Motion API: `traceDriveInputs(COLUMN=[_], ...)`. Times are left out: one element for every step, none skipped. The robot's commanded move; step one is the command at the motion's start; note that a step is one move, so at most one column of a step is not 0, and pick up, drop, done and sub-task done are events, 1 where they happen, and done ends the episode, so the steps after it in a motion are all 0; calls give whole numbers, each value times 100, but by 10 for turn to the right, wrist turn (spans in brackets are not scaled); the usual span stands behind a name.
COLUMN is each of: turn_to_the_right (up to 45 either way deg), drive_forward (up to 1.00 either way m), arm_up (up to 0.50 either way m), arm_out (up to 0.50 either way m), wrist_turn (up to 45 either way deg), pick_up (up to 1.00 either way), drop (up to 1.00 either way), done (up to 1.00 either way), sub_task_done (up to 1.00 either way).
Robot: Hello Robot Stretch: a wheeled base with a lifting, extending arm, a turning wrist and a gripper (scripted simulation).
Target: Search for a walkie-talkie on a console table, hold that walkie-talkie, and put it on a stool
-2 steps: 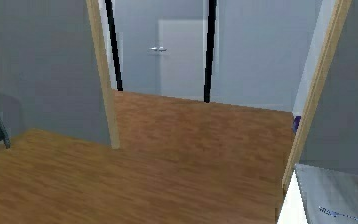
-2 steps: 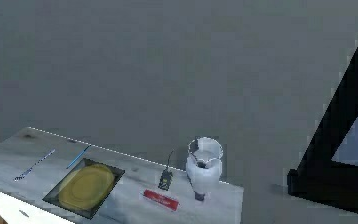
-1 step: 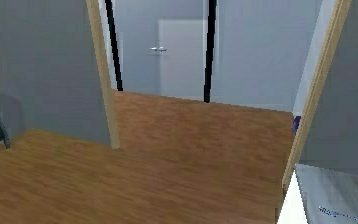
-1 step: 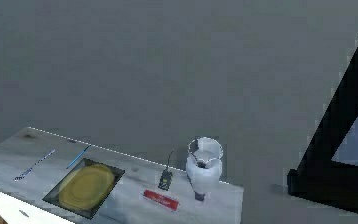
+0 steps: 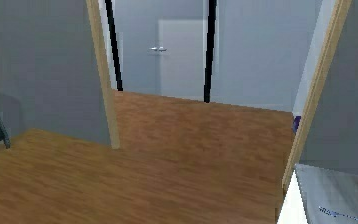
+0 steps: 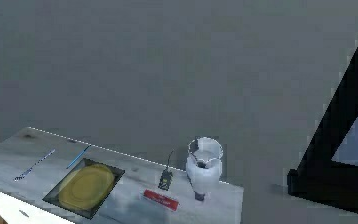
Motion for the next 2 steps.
traceDriveInputs(turn_to_the_right=[0, 0], drive_forward=[0, 0], arm_up=[0, 0], arm_out=[28, 0], wrist_turn=[0, 450], pick_up=[0, 0], drop=[0, 0], done=[0, 0], sub_task_done=[0, 0])
